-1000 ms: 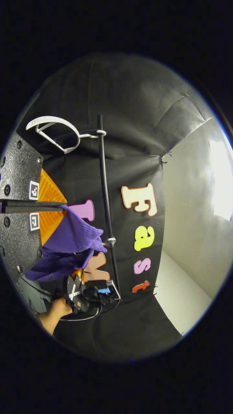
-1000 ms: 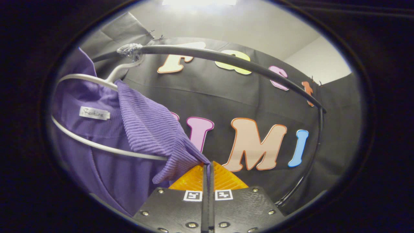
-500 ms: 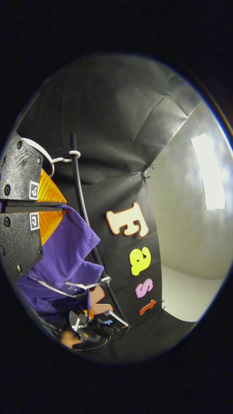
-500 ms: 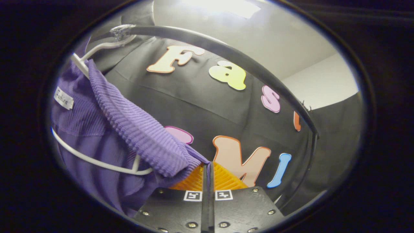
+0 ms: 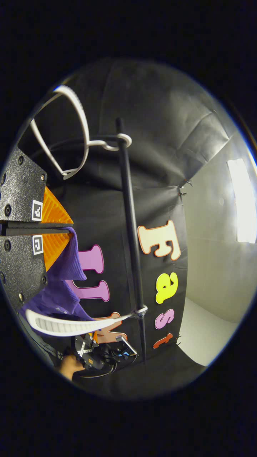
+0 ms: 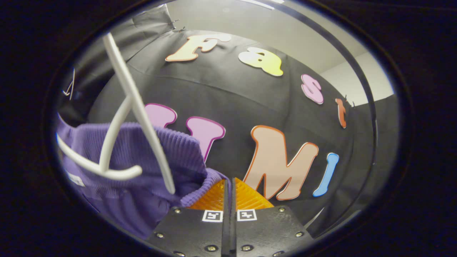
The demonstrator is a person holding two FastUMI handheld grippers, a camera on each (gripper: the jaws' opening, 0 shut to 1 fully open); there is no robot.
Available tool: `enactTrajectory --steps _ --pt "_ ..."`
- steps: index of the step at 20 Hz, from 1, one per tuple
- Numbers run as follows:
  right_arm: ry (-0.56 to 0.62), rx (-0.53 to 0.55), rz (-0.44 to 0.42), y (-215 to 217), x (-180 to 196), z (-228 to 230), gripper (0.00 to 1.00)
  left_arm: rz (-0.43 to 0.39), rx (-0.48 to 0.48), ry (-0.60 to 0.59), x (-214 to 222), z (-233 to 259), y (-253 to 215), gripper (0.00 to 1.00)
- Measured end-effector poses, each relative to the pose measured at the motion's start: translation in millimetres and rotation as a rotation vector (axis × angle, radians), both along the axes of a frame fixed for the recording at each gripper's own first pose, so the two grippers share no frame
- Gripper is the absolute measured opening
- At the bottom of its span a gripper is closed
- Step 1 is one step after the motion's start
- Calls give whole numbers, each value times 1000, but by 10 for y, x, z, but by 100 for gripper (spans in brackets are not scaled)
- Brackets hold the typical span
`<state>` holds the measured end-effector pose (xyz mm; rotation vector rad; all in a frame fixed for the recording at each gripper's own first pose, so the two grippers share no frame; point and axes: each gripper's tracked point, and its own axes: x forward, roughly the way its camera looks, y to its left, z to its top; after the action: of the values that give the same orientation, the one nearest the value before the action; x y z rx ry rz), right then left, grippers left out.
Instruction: Grasp the clothes on the hanger with both hands and then place them into the laundry hamper below.
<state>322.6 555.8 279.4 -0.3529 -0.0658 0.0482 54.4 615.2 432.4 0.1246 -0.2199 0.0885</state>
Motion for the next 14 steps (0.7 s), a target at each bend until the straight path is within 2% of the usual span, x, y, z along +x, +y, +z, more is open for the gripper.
enactTrajectory --steps 2,5,8,9,13,14 --pt "18 9 -3 -9 -30 -105 0 -16 -45 36 73 -242 2 0" --pt "-18 20 -17 -21 -229 -95 0 -95 -134 160 237 -851 -239 0" --pt "-36 56 -4 30 -576 -176 0 -68 5 154 188 -1104 -464 0" --pt "-38 60 8 45 -709 -221 1 -81 34 147 146 -1123 -629 0" --pt "2 46 21 -54 -1092 -427 0 -157 43 77 -184 -837 -1046 0" --pt "6 50 17 -115 -1154 -432 3 -166 38 61 -262 -757 -1104 0"
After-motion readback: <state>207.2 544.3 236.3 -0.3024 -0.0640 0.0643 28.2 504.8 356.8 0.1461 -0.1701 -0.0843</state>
